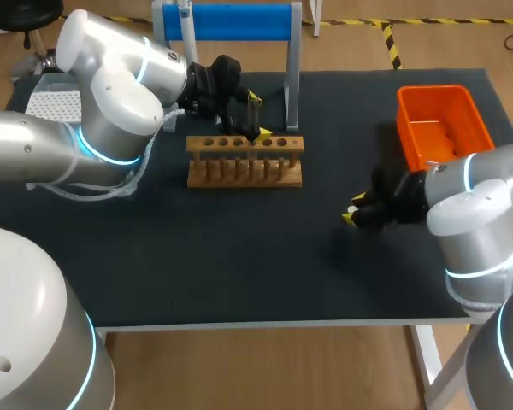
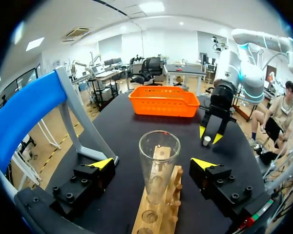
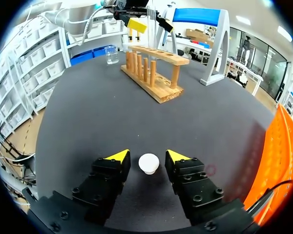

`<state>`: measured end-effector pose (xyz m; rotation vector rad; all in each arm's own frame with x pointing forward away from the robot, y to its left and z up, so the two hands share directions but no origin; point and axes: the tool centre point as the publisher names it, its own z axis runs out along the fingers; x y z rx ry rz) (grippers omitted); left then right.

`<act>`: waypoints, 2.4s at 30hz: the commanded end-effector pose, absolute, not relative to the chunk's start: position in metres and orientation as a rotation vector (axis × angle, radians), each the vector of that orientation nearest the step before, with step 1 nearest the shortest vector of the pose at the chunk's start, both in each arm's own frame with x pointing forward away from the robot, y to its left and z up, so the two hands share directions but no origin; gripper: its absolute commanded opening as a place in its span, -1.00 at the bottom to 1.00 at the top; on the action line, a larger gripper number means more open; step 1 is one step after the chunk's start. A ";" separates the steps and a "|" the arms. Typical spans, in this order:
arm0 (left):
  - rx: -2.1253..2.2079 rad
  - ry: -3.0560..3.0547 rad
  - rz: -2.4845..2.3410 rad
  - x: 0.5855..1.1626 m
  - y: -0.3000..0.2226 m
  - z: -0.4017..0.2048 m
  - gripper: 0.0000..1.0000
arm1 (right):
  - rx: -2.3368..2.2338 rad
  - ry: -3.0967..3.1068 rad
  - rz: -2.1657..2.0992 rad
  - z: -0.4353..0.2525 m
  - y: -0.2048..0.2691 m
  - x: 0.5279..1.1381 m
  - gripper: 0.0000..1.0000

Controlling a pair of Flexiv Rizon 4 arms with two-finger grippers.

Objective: Invert the test tube, pick up the pipette, mount the tip to pipette, aspirate from beaker and dispense into the tube, eject the tip, return the pipette, and cap with the stopper.

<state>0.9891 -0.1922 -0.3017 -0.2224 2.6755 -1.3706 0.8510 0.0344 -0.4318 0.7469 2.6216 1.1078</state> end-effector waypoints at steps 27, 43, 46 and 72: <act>-0.222 2.678 -1.371 0.990 -0.193 -0.302 1.00 | 0.738 2.633 1.119 -0.405 0.035 0.861 -1.00; -0.222 2.678 -1.371 0.990 -0.193 -0.302 1.00 | 0.392 2.706 1.198 -0.291 0.062 0.901 -1.00; -0.222 2.678 -1.371 0.990 -0.193 -0.302 1.00 | 0.320 2.719 1.190 -0.274 0.072 0.906 -1.00; -0.222 2.678 -1.371 0.990 -0.193 -0.302 1.00 | 0.025 2.799 1.201 -0.204 0.165 0.966 -1.00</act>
